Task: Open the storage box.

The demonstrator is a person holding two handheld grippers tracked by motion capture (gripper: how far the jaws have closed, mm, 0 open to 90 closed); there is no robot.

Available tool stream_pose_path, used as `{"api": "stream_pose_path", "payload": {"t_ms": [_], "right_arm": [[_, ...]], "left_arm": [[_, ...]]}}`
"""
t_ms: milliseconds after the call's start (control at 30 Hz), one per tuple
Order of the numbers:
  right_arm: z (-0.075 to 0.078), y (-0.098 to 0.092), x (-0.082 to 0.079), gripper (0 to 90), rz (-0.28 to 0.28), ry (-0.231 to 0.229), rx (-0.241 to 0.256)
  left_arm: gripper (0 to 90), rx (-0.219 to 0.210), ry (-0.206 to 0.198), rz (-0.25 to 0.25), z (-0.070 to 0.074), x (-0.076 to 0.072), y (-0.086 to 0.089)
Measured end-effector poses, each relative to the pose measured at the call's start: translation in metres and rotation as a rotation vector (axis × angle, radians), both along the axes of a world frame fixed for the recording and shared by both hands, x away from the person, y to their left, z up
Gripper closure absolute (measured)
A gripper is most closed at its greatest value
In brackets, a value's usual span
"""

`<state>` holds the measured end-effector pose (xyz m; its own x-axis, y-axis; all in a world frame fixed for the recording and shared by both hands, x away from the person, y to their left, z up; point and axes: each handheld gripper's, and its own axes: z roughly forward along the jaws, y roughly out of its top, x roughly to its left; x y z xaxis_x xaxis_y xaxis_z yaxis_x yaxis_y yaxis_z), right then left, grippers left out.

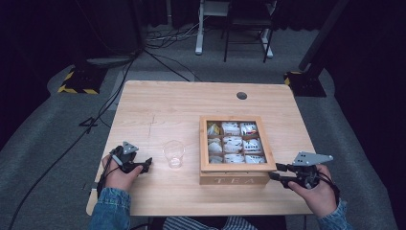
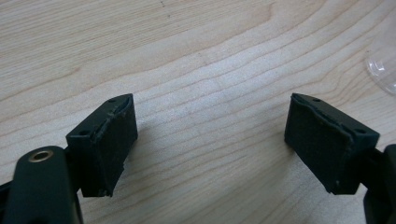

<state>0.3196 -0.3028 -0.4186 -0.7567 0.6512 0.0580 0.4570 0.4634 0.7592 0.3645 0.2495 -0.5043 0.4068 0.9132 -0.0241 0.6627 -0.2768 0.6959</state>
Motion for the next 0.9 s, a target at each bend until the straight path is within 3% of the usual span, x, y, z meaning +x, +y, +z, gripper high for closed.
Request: {"api": "stream_pose_path", "payload": {"t_ms": [367,633,900], "right_arm": [[0.011,0.001,0.001,56.7,-0.037,-0.07,0.04],[0.02,0.002,0.003,43.0,-0.046,-0.155,0.027],[0.034,0.001,0.009,40.6,-0.043,-0.227,0.045]], "left_arm": [[17.5,0.0,-0.001,0.004,0.0,0.0,0.0],[17.5,-0.002,-0.001,0.004,0.0,0.0,0.0],[19.8,-0.003,-0.002,0.014,0.0,-0.001,0.0]]}}
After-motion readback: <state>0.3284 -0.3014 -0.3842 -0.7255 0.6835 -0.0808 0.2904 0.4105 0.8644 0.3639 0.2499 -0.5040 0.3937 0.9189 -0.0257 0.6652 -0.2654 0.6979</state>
